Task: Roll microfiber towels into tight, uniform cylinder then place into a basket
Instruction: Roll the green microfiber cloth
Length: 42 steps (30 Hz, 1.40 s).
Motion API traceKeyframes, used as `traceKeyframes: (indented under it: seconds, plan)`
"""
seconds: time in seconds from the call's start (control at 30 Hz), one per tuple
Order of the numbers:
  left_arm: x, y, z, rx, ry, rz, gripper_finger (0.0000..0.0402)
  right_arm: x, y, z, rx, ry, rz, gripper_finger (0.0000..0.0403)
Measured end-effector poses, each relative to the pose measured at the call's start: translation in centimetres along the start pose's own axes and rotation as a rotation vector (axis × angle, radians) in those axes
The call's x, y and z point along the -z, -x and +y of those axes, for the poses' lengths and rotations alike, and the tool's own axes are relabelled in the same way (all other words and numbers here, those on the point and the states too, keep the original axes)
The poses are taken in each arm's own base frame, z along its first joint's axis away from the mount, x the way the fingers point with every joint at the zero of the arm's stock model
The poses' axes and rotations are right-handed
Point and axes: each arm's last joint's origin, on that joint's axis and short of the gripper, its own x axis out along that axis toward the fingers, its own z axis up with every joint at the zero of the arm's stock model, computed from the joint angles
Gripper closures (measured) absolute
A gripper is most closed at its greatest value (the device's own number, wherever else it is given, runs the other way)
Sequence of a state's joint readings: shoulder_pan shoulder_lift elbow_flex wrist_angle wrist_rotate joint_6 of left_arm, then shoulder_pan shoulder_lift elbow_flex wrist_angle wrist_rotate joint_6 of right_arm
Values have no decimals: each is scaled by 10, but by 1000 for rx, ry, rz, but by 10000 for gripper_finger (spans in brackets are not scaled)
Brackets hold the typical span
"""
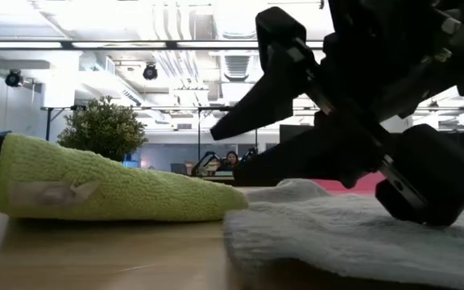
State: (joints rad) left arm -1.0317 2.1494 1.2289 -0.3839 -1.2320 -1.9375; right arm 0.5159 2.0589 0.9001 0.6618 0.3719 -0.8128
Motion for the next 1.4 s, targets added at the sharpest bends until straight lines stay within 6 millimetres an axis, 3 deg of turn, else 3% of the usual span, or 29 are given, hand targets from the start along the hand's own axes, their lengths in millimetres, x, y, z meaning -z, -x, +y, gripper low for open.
traceKeyframes:
  seconds: [0.33, 0.67, 1.1, 1.4]
  plan:
    - [0, 0, -3, 21, 45, -20, 402, 6, -1, -2, -96, -9, -31, 232]
    - [1, 3, -7, 54, 94, -48, 402, 13, -7, -11, -181, -129, -21, 239]
    - [2, 7, -7, 67, 98, -52, 402, 15, -16, -23, -262, -167, -10, 367]
    - [6, 8, -7, 39, 10, 51, 402, 18, -25, -42, -414, -319, -39, 393]
